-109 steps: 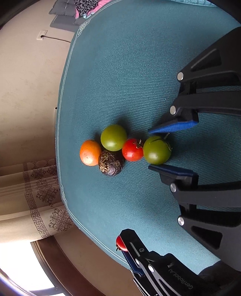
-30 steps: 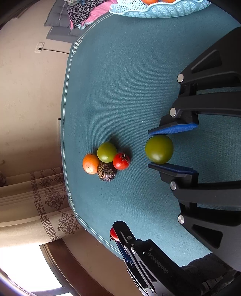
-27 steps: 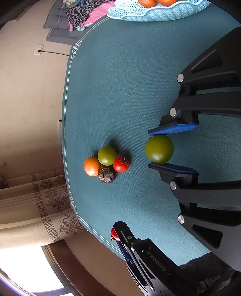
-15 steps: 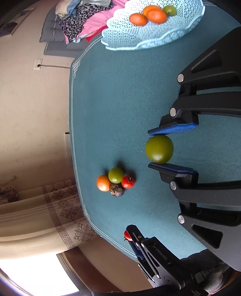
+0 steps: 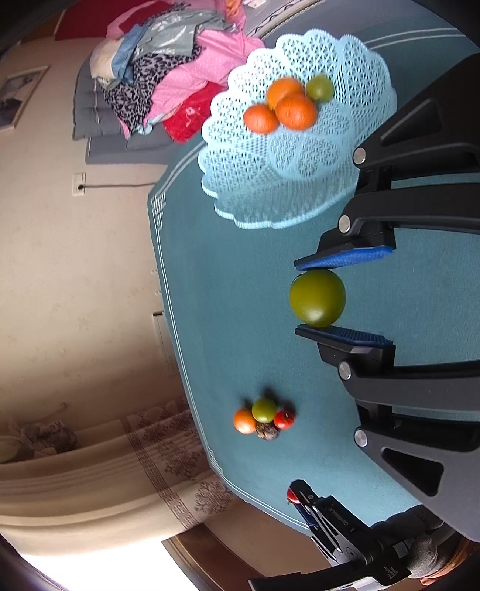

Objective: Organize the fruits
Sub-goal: 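Carry the green tomato into the basket and open the right tool while the left tool carries the red tomato, then lower the red tomato into the basket and open the left tool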

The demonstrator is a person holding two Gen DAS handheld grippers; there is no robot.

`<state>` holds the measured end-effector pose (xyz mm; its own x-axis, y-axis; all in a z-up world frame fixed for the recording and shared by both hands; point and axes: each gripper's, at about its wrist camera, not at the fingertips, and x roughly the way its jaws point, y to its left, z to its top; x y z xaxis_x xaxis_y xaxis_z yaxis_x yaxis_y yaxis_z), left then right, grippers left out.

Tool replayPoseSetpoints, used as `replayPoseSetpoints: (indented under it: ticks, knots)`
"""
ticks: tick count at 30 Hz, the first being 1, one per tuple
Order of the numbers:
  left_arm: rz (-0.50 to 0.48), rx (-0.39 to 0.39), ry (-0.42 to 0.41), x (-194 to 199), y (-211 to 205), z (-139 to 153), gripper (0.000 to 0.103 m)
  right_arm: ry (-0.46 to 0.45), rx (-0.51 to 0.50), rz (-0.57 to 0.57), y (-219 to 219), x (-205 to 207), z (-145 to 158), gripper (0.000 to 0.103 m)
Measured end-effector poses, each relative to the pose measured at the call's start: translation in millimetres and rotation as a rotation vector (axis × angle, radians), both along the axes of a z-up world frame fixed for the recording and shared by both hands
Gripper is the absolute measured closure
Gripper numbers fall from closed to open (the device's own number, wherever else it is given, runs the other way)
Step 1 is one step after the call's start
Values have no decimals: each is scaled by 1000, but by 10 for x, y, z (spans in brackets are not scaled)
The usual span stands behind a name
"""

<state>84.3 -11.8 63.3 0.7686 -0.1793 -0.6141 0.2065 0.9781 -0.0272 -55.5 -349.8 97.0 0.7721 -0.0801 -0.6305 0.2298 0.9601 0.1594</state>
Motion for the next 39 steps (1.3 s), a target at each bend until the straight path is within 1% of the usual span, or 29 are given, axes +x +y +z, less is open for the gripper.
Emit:
replayPoseSetpoints:
  ticks: [11,20,27,33,35,37,39]
  knots:
    - [-14,17,1,-34,-69,-33,74,-25,5,-143,-498,-263,31,73]
    - [-18,29,3,-49,-107,-65,74,11,29,-229,-789,-336,-158,72]
    - [-18,41,2,-52,-130,-81,74,15,49,-237,-856,-391,-223,72]
    - [-28,41,-2,-94,-189,-27,74,5,68,-233,-922,-451,-236,72]
    - [-34,42,-6,-127,-224,1,74,-7,74,-237,-949,-486,-226,70]
    - [-42,43,-7,-163,-266,31,74,-24,61,-248,-971,-543,-216,60]
    - [-55,43,-6,-203,-336,55,74,-39,49,-255,-988,-599,-209,58]
